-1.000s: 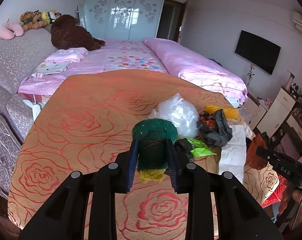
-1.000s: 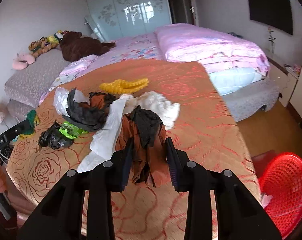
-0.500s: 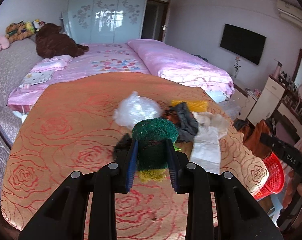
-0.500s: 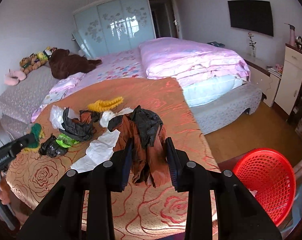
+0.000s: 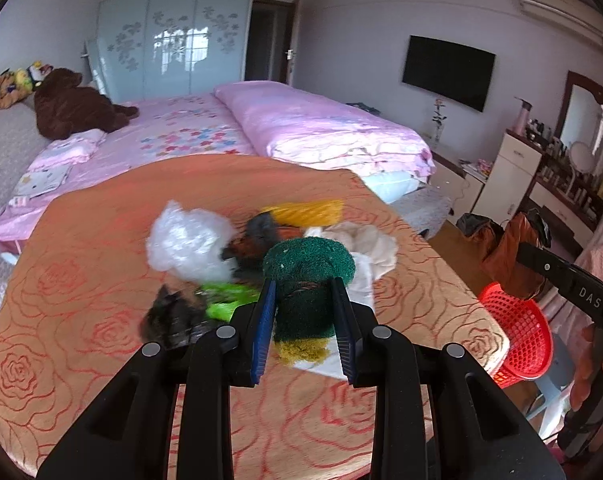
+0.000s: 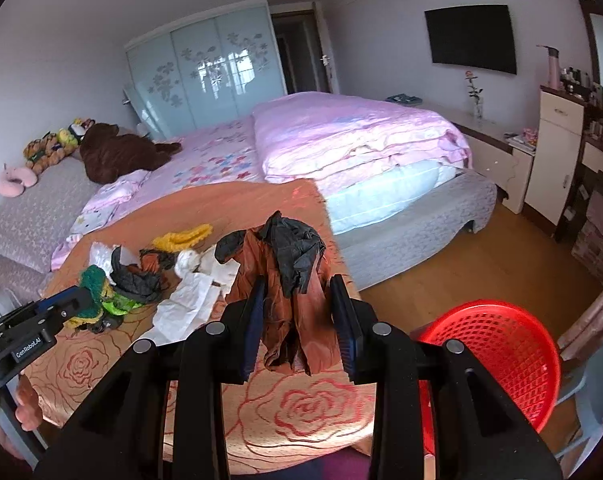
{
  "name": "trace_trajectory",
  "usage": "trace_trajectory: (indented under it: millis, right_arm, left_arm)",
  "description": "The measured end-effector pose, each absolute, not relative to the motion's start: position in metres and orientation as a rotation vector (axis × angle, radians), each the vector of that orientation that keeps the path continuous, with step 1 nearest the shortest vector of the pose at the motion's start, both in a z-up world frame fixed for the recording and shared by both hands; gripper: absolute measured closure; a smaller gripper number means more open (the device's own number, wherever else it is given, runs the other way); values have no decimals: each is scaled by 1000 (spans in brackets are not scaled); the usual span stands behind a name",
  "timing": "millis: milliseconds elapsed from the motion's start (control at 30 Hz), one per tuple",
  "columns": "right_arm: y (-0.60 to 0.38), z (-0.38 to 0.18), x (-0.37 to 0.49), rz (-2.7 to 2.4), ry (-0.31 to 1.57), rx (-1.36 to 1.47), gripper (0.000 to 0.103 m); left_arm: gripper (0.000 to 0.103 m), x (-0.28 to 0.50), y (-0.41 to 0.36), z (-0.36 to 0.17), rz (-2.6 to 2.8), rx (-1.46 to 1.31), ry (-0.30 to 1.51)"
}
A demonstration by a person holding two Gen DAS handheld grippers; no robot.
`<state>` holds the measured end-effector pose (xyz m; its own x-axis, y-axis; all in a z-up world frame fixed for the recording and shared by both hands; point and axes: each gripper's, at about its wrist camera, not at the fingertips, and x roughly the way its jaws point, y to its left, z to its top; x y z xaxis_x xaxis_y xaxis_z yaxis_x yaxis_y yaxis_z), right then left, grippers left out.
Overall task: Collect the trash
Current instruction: 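Carry the green sponge and brown cloth with both tools over the red wastebasket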
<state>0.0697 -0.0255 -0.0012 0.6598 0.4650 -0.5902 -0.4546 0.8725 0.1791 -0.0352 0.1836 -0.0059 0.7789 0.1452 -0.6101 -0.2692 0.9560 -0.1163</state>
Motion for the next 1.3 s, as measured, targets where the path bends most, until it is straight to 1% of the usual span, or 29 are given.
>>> trace_trajectory:
  millis: [533,900,1300]
  right_arm:
    - [-83,3,70,359,665,42,71]
    - [-130,-4,70,233,672,69,71]
    - [-175,-16,67,135,683,115,71]
  left_arm:
    - [76,6,114,1,81,-123,644]
    - [76,41,58,-4,-33,-75,670]
    - [76,60,11,-9,-137,-25,688]
